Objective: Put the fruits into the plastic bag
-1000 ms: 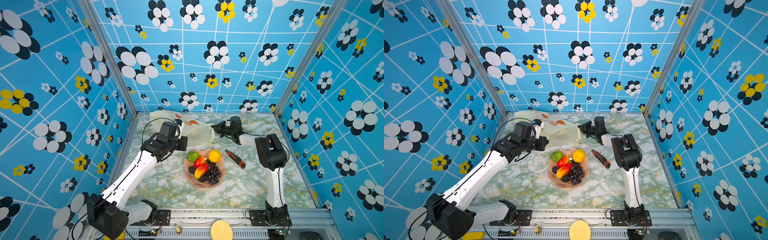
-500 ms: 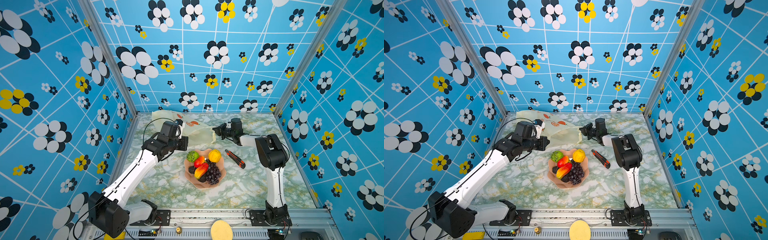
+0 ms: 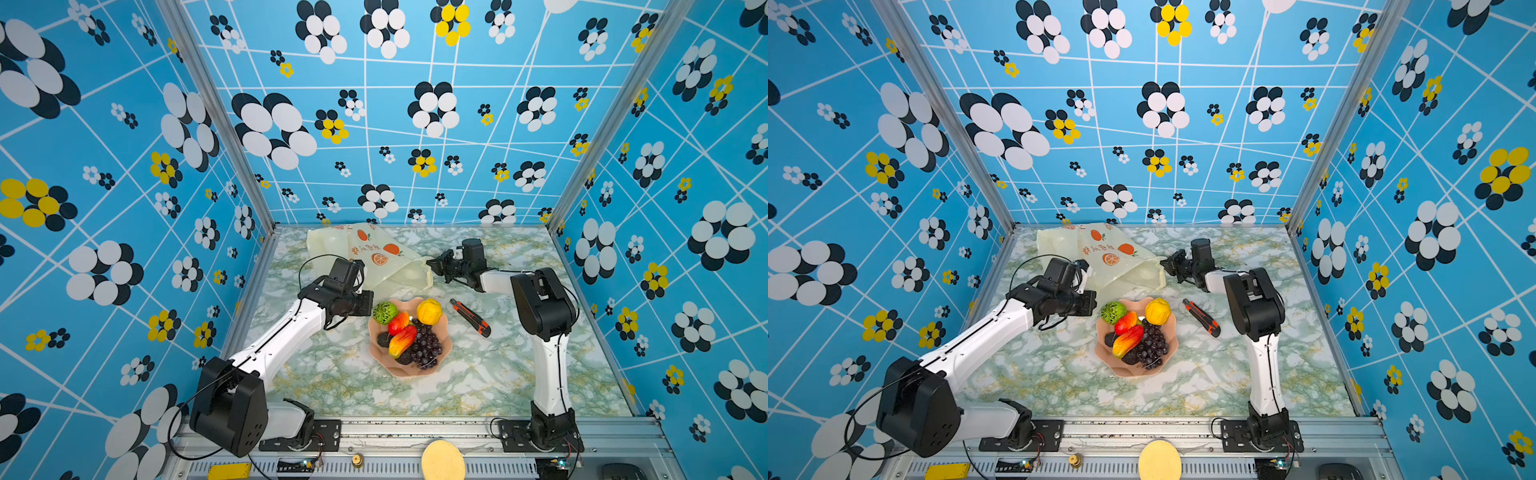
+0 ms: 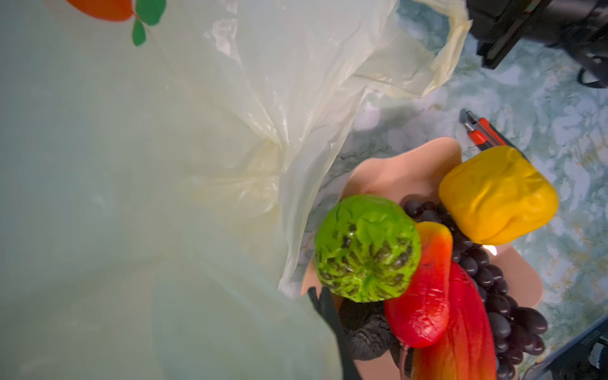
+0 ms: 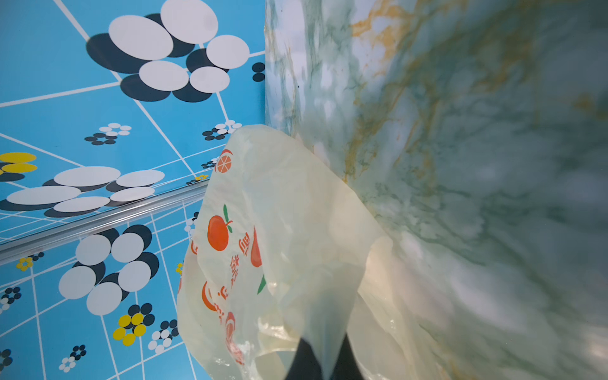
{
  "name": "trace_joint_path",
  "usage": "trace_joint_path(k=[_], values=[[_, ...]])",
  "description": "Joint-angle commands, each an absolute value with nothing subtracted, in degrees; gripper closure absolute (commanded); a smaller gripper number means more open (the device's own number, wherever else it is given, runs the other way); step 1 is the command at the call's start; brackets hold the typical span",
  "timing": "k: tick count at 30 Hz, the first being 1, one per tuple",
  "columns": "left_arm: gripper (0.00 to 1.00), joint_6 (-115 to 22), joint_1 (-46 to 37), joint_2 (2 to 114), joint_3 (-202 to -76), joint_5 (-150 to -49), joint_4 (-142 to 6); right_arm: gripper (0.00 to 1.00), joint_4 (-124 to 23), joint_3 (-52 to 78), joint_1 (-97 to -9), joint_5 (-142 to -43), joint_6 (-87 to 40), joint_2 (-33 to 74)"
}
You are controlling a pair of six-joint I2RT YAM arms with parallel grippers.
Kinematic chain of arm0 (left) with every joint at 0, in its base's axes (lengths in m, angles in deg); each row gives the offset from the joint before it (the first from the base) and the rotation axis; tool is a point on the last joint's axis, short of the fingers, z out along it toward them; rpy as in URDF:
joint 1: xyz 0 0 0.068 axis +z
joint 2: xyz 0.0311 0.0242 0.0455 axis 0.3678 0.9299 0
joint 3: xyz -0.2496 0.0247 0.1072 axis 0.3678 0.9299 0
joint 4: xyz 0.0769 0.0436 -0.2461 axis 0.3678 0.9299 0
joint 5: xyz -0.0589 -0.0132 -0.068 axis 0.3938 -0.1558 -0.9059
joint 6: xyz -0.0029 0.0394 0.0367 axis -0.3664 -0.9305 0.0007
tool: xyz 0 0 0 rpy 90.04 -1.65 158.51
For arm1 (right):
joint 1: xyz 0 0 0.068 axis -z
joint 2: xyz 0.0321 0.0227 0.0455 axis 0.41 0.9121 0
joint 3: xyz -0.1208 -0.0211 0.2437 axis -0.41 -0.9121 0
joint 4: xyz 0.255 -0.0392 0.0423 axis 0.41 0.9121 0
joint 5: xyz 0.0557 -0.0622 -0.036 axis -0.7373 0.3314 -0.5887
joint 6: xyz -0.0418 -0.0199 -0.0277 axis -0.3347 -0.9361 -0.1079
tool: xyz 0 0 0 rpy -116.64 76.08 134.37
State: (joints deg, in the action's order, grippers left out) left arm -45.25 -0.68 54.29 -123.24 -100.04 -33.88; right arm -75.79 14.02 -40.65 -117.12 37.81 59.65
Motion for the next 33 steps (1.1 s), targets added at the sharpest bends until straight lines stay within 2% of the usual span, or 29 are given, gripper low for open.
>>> trace_joint_path(k=[1,22,26,33], values=[[1.0,-44.9,0.9,54.8,-122.1,-101.5,-36.2,1.0,-74.8,13.3,-40.3,-116.5,36.0,58.9],[1.0,-42.5,1.2,47.1,-125.1,-105.0,-39.2,1.0,-75.0,18.0,-41.5,-121.4,32.2,54.8],[1.0,-42.5,1.2,47.1,-126.5,-105.1,-38.4,0.91,-74.9,18.4,-41.5,-121.6,32.2,54.9],[1.0,-42.4,1.2,47.4,-128.0,-105.1,-37.1,0.63,-73.1,18.2,-41.5,-121.6,30.1,54.1]])
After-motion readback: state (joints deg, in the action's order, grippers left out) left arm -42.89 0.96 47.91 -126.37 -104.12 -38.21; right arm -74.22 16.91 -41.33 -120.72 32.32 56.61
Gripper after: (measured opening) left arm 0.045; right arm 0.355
